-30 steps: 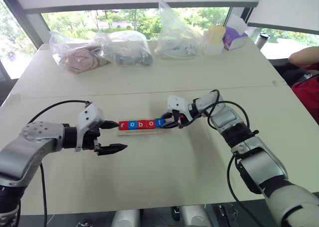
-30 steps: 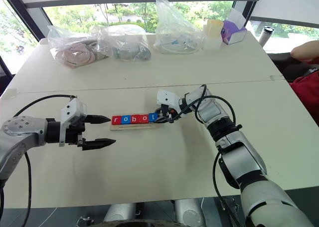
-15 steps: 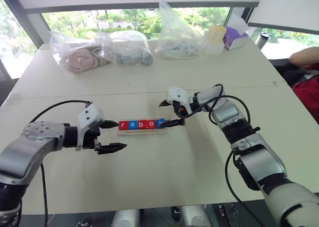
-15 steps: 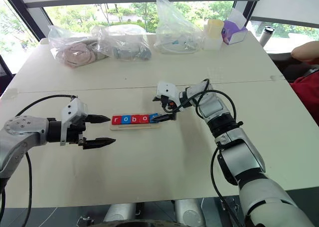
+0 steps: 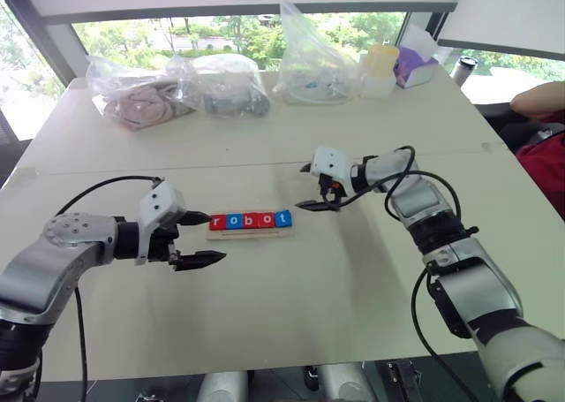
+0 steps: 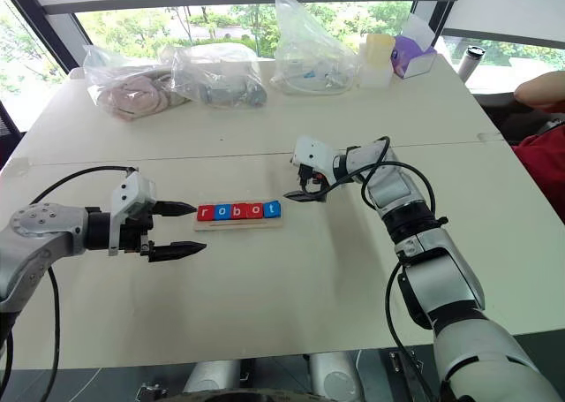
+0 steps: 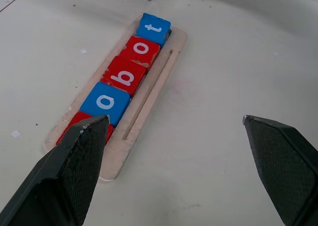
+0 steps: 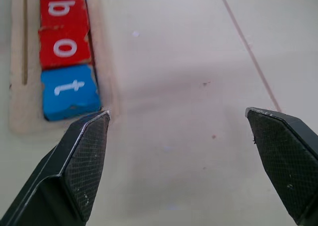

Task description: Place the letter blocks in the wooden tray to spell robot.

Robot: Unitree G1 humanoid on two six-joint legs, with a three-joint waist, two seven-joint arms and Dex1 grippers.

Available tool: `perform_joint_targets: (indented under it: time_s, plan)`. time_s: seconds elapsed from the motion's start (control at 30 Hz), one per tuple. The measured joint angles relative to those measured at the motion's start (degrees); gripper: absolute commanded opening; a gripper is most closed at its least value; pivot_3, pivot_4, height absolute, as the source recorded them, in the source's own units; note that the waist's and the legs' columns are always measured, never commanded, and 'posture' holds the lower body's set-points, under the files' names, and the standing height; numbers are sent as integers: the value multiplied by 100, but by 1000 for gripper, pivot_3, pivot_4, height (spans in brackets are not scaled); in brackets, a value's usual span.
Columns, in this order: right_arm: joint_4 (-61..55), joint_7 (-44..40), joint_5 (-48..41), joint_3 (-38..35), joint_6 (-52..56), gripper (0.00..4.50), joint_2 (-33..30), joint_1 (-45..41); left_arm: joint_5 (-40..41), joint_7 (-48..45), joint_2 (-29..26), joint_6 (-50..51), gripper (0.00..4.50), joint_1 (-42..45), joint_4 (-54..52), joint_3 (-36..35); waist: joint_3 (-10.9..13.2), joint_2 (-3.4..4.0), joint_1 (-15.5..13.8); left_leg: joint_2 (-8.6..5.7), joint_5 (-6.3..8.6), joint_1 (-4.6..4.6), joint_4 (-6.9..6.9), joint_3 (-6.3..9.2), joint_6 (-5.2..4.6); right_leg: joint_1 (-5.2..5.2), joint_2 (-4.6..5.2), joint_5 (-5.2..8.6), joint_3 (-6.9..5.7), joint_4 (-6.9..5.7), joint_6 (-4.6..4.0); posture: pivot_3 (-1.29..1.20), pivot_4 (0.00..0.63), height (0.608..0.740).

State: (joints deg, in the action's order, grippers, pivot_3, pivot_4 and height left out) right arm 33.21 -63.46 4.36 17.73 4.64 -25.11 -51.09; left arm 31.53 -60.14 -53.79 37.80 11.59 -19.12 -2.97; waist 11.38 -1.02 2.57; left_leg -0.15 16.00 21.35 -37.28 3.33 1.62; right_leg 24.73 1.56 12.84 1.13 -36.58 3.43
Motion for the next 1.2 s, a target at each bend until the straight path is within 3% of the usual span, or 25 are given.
perform_joint_targets:
  time_s: [0.7,0.9,1.03,1.2]
  plan:
    - [-33,-87,97,152,4,4488,280,154,-7,39,2,10,4500,-6,-2,0,0,0,-1,0,0,-4,-1,2,0,2,-1,0,1,-14,-1,0,150,740]
    - [-141,-6,109,110,23,4488,33,163,31,39,0,43,4500,-111,-25,-57,0,0,-15,-2,0,-2,-3,2,1,3,2,1,1,-17,0,0,150,740]
    - [-993,48,-183,-375,607,4488,-302,421,155,52,-28,138,4500,-422,-84,-363,0,0,-15,0,0,1,0,5,1,7,2,1,0,-17,-1,0,150,740]
    - [-3463,74,-1213,-1198,2486,4488,-809,1962,223,58,-254,194,4500,-1432,-309,-1344,0,1,-29,10,0,4,13,12,0,15,7,6,-1,-18,-2,0,150,740]
